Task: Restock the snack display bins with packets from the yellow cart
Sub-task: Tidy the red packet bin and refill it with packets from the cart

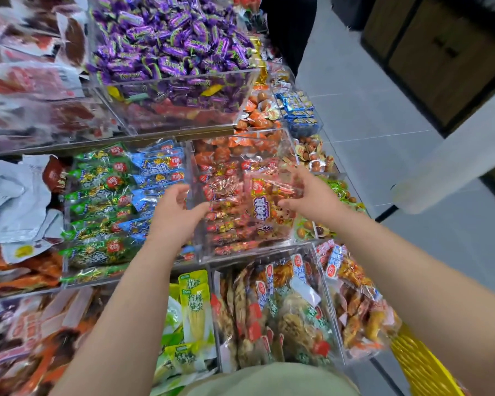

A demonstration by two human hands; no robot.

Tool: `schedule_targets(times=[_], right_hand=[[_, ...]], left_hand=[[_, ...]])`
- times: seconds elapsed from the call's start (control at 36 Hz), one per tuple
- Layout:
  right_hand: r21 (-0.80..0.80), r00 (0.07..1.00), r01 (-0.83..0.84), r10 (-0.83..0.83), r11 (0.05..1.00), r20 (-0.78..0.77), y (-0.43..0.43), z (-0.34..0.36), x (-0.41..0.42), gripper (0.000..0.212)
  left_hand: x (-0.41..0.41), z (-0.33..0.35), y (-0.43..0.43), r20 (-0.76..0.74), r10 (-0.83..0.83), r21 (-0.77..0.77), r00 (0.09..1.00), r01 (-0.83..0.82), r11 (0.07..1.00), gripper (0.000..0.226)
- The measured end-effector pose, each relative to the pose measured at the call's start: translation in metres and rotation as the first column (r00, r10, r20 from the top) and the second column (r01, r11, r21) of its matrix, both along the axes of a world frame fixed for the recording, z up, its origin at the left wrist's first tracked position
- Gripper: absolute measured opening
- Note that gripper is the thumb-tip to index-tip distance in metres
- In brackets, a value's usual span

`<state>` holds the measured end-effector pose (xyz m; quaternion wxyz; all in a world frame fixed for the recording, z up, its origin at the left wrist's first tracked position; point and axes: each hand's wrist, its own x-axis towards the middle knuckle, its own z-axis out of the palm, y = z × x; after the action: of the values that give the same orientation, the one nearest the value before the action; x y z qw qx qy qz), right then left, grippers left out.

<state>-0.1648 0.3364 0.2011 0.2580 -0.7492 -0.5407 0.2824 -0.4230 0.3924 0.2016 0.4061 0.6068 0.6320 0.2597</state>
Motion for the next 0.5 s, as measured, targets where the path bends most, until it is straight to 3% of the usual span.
schedule_targets(times=[0.03,0.08,0.14,0.19,0.28,0.36,0.42,0.5], right_hand=[[-0.007,0.999,0.031,-0.030,1.000,0.026,-0.001,-0.005,0.001,0.036],[-0.038,0.998,0.070,-0.070,0.997,0.003,-0.003,-0.016,-0.001,0.033],[-0.082,0.993,0.097,-0.102,0.992,-0.053,-0.005,-0.028,-0.007,0.036],[-0.131,0.995,0.084,-0.091,0.988,-0.046,-0.006,-0.038,-0.011,0.037],[-0.274,0.992,-0.012,0.046,0.962,0.118,-0.005,-0.039,-0.015,0.026],[-0.367,0.964,-0.044,0.136,0.929,0.228,0.000,-0.044,-0.021,0.085],[-0.204,0.960,-0.055,0.108,0.977,0.259,0.002,-0.045,-0.026,0.106],[0.071,0.907,-0.176,0.134,0.982,0.399,0.007,-0.042,-0.025,0.094]], left_hand=[[-0.001,-0.004,0.002,-0.147,0.002,0.071,0.989,0.008,0.997,0.061],[-0.003,-0.012,0.005,-0.474,-0.007,0.151,0.881,0.089,0.985,0.077],[-0.003,-0.020,0.007,-0.664,-0.038,0.097,0.747,0.136,0.986,0.092],[-0.003,-0.029,0.008,-0.720,-0.101,0.013,0.687,0.159,0.987,0.105],[-0.003,-0.039,0.008,-0.762,-0.130,-0.013,0.635,0.185,0.983,0.112],[-0.002,-0.043,0.010,-0.776,-0.120,-0.005,0.619,0.184,0.983,0.110],[0.000,-0.045,0.010,-0.787,-0.118,-0.005,0.606,0.185,0.983,0.109],[0.000,-0.049,0.010,-0.792,-0.118,-0.006,0.599,0.186,0.983,0.108]])
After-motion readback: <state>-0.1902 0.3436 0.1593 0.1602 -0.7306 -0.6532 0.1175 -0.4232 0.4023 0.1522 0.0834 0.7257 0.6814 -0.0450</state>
